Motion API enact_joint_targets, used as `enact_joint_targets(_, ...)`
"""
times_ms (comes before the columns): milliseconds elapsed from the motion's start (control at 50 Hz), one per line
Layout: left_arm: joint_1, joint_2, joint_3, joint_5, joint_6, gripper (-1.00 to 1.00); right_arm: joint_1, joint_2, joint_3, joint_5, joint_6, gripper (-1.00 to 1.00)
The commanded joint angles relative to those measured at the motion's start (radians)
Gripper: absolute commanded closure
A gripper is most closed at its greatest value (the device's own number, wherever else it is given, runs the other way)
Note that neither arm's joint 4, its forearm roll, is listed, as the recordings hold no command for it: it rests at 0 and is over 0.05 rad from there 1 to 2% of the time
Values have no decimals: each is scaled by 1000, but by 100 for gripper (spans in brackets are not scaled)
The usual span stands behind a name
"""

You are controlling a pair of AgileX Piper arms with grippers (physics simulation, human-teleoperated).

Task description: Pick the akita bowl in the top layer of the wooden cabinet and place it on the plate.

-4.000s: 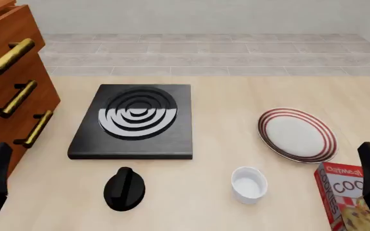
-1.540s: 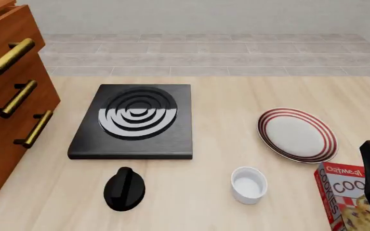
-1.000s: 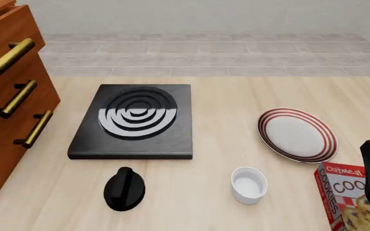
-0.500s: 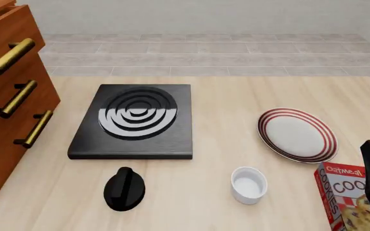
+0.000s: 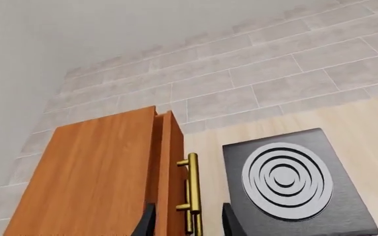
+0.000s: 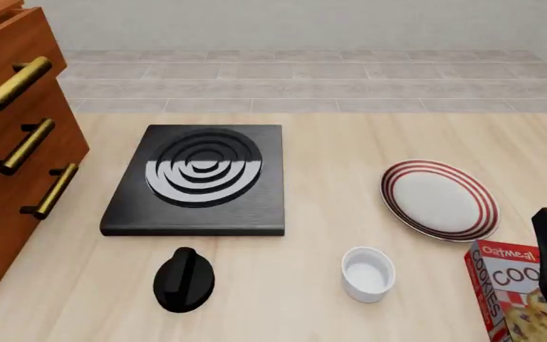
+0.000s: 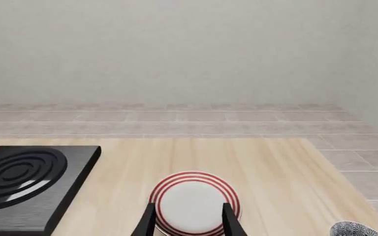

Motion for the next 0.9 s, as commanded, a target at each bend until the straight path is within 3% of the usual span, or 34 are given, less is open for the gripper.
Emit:
enact_joint_targets(20, 29, 56, -39, 67, 3, -100, 2, -1, 0, 2, 1, -100)
enact_joint_targets(240, 28, 103, -68, 113, -25, -100, 2, 0, 1, 2, 0, -100)
enact_joint_targets(340, 34, 126, -73, 140, 4, -100, 4, 4, 0, 0, 2, -100)
enact_joint_targets(640, 41, 162, -74, 195, -4, -100, 3, 3, -1, 4, 6, -100)
enact_joint_targets(900, 108, 189, -68, 201, 69, -100, 3, 3, 0, 5, 9, -100)
